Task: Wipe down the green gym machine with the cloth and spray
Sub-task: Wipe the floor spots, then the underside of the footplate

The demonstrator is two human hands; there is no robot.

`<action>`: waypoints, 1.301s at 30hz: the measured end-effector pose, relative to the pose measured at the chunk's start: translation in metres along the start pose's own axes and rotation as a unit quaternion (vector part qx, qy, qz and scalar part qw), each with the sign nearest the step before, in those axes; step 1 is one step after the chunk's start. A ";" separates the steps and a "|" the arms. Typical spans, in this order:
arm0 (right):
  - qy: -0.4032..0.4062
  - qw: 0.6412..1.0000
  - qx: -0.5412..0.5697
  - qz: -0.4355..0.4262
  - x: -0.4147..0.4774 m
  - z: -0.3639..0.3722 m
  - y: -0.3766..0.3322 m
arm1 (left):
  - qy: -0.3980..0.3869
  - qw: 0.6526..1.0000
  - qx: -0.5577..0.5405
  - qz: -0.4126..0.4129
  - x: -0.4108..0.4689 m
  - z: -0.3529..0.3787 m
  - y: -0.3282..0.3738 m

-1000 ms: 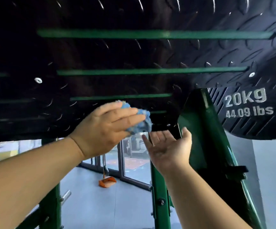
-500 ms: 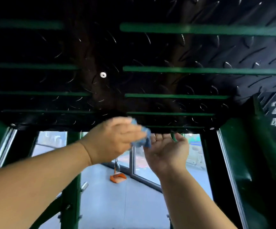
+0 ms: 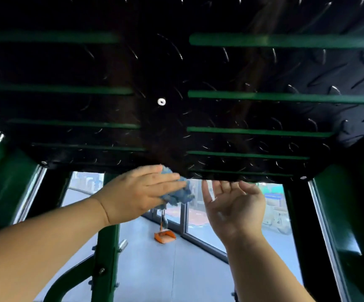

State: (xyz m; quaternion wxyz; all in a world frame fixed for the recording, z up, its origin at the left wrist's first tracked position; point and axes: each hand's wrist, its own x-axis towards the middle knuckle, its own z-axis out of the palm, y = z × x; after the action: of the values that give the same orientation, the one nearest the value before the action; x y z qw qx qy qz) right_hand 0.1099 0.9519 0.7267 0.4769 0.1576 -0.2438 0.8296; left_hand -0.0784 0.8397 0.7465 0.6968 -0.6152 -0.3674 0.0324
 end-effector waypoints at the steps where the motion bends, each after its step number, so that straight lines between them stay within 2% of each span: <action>1: 0.000 1.000 -0.010 0.002 -0.001 0.000 -0.001 | -0.031 0.999 -0.015 -0.005 -0.008 0.004 0.004; 3: 0.017 1.000 -0.019 0.005 -0.002 0.002 -0.004 | -0.039 0.998 -0.049 -0.032 -0.008 -0.001 0.009; 6: 0.006 0.999 -0.040 0.020 -0.006 0.003 -0.005 | 0.001 0.993 -0.099 -0.071 0.005 -0.021 0.016; 9: 0.018 0.986 -0.131 0.101 -0.025 0.010 0.004 | 0.028 0.979 -0.161 -0.124 0.012 -0.049 0.017; 12: -0.085 0.957 -0.169 0.219 -0.064 0.042 0.011 | 0.067 0.965 -0.200 -0.156 0.025 -0.090 0.011; 14: -0.133 0.951 -0.145 0.239 -0.089 0.080 0.010 | 0.106 0.966 -0.182 -0.153 0.036 -0.125 -0.004; 17: -0.178 0.954 -0.148 0.189 -0.117 0.132 0.001 | 0.112 0.974 -0.106 -0.165 0.044 -0.176 -0.032; 18: -0.188 0.952 -0.179 0.160 -0.131 0.154 -0.005 | 0.105 0.978 -0.079 -0.163 0.045 -0.200 -0.044; 23: -0.182 0.926 -0.331 0.020 -0.165 0.228 -0.025 | 0.068 0.981 -0.053 -0.172 0.048 -0.275 -0.078; 26: -0.147 0.900 -0.392 -0.120 -0.192 0.285 -0.034 | 0.078 0.978 -0.040 -0.191 0.042 -0.314 -0.104; 28: -0.114 0.854 -0.443 -0.248 -0.206 0.315 -0.036 | 0.095 0.968 -0.036 -0.231 0.039 -0.330 -0.119; 30: -0.120 0.767 -0.506 -0.377 -0.224 0.346 -0.036 | 0.120 0.953 -0.032 -0.275 0.037 -0.352 -0.136; 33: -0.141 0.606 -0.619 -0.480 -0.232 0.368 -0.034 | 0.136 0.945 -0.016 -0.297 0.043 -0.361 -0.152; 36: -0.183 0.455 -0.662 -0.567 -0.232 0.392 -0.026 | 0.160 0.928 0.004 -0.336 0.041 -0.377 -0.180; 38: -0.193 0.388 -0.651 -0.623 -0.232 0.413 -0.028 | 0.187 0.914 0.003 -0.360 0.044 -0.384 -0.197; 39: -0.189 0.370 -0.633 -0.653 -0.230 0.422 -0.034 | 0.198 0.911 0.002 -0.362 0.046 -0.387 -0.201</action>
State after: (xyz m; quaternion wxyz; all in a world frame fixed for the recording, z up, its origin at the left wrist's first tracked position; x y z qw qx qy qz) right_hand 0.2660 0.5678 0.9723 0.7721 0.0724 -0.6024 -0.1889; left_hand 0.0866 0.4916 0.9559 0.7200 -0.4325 -0.4197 -0.3440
